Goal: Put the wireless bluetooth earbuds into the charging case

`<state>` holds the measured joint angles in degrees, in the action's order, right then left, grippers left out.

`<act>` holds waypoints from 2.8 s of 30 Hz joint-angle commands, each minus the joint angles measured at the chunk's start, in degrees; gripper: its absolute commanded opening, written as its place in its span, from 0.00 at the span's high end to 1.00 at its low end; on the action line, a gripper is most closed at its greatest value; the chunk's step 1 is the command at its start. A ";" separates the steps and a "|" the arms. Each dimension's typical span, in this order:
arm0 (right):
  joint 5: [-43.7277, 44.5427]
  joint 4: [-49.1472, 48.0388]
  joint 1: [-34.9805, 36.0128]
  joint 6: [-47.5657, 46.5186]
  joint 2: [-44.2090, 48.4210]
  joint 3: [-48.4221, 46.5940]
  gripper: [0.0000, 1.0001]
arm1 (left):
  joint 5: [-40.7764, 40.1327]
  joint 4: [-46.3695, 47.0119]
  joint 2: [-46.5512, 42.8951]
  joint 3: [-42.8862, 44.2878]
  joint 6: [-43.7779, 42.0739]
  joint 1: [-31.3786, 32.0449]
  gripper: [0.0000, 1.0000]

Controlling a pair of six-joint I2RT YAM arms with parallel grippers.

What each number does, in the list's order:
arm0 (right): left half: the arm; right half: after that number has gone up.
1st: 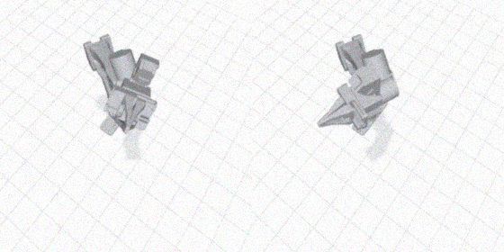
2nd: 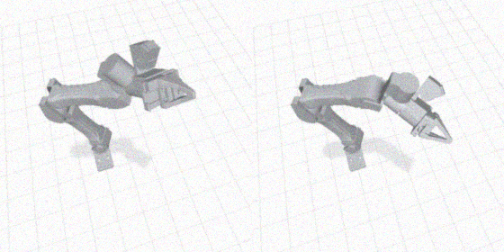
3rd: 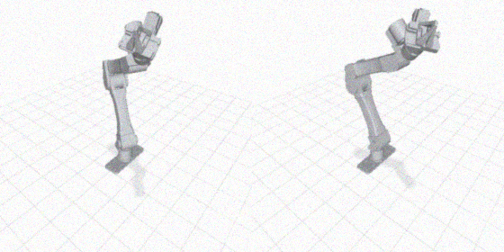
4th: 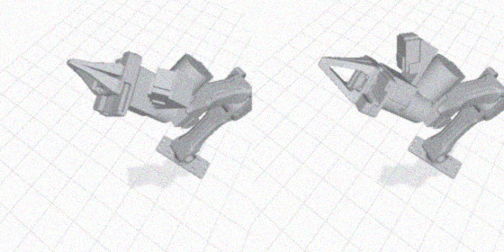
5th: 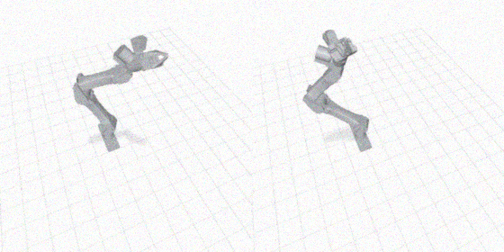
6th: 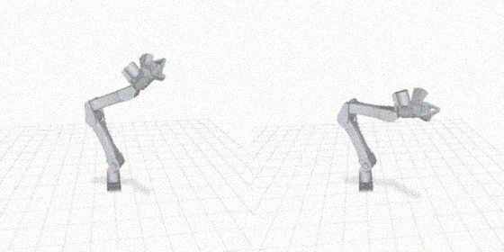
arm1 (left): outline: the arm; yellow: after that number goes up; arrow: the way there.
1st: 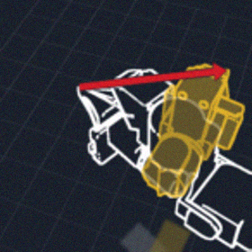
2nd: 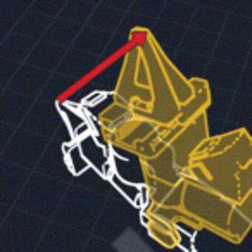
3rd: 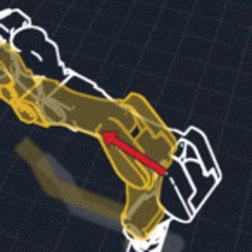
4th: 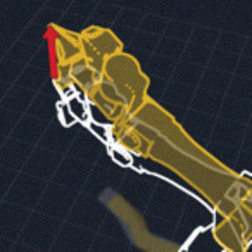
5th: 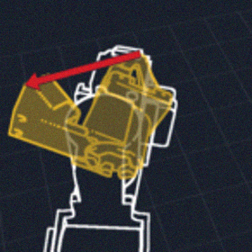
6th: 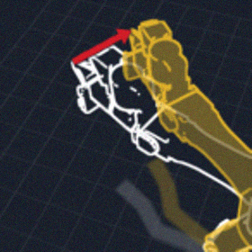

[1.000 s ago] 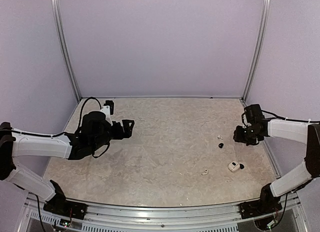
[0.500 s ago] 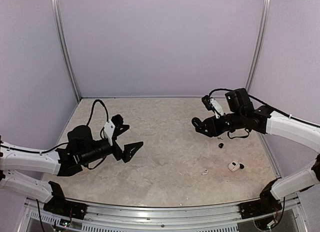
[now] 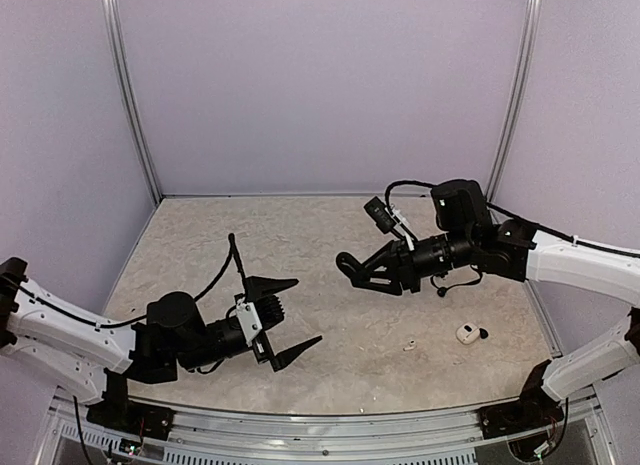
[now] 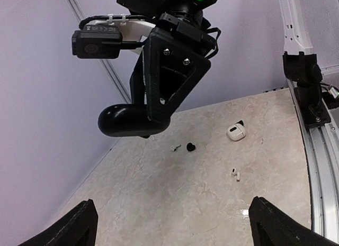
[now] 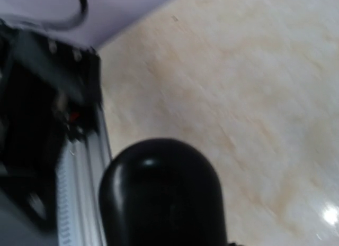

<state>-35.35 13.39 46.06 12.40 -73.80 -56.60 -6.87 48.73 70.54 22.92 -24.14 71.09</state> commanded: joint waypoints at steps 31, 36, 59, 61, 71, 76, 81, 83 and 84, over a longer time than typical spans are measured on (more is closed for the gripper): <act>-2.52 24.35 7.28 7.36 -15.97 -17.15 0.70 | -1.02 -46.39 3.28 25.69 -17.76 -0.50 0.26; -3.86 23.61 7.42 7.25 -16.64 -16.98 0.70 | 0.64 -52.35 4.22 28.88 -18.58 -0.39 0.34; -8.51 26.59 7.42 4.82 -21.50 -20.19 0.69 | -1.56 -60.38 11.62 34.79 -23.64 0.11 0.59; -8.82 26.77 7.45 4.70 -22.06 -20.48 0.68 | -2.08 -59.73 11.56 34.55 -23.89 0.22 0.63; -6.94 25.17 7.23 2.09 -20.25 -22.58 0.36 | -1.57 -53.03 7.83 31.04 -22.45 -0.82 0.86; 2.92 18.13 5.61 -1.43 -12.01 -21.23 0.21 | 3.49 -46.51 3.29 28.70 -16.84 -2.75 0.89; 7.74 -9.49 5.47 -1.25 2.48 -7.55 0.06 | 14.04 -36.63 -1.47 25.80 -6.95 -7.04 0.91; 8.69 -17.16 5.43 -2.02 5.53 -3.67 0.03 | 19.06 -29.25 -3.60 23.62 -1.31 -9.30 0.91; 8.18 -19.20 5.44 -3.22 6.20 -2.83 0.03 | 21.06 -25.90 -4.37 22.14 1.44 -10.28 0.91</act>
<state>-30.52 13.93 51.81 11.84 -71.24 -64.66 2.76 7.20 69.67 48.88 -35.33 64.16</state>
